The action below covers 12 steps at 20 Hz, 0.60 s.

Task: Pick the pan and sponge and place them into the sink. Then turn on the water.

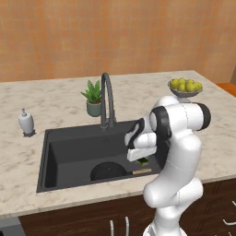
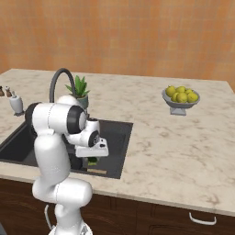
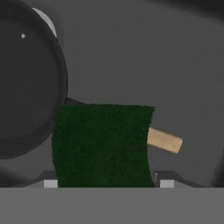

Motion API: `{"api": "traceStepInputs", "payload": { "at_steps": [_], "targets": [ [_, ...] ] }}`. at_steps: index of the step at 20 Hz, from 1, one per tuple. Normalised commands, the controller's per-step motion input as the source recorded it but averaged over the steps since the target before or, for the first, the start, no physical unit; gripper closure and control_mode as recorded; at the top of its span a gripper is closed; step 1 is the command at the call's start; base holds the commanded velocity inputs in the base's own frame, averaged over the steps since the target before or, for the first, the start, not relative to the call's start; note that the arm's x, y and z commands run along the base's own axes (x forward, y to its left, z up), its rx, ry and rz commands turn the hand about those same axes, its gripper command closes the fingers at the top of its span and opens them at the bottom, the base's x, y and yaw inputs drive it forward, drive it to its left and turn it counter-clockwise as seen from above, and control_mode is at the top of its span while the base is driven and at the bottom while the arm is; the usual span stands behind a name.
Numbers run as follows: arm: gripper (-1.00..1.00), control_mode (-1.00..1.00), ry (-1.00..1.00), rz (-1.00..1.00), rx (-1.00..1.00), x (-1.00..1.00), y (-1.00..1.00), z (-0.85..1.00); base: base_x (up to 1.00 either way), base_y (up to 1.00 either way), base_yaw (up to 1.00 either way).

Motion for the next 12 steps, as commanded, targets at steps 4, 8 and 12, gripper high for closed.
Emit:
{"api": "traceStepInputs", "payload": {
  "at_steps": [4, 8, 12],
  "targets": [
    [1.00, -1.00, -0.02, 0.00, 0.02, 0.05, 0.00, -0.58, 0.00, 0.00, 0.00],
    [1.00, -1.00, -0.01, 0.00, 0.00, 0.26, 0.05, -0.46, 0.00, 0.00, 0.00],
    [1.00, -1.00, -0.01, 0.00, 0.00, 0.24, 0.16, -0.39, 0.00, 0.00, 0.00]
  ]
}}
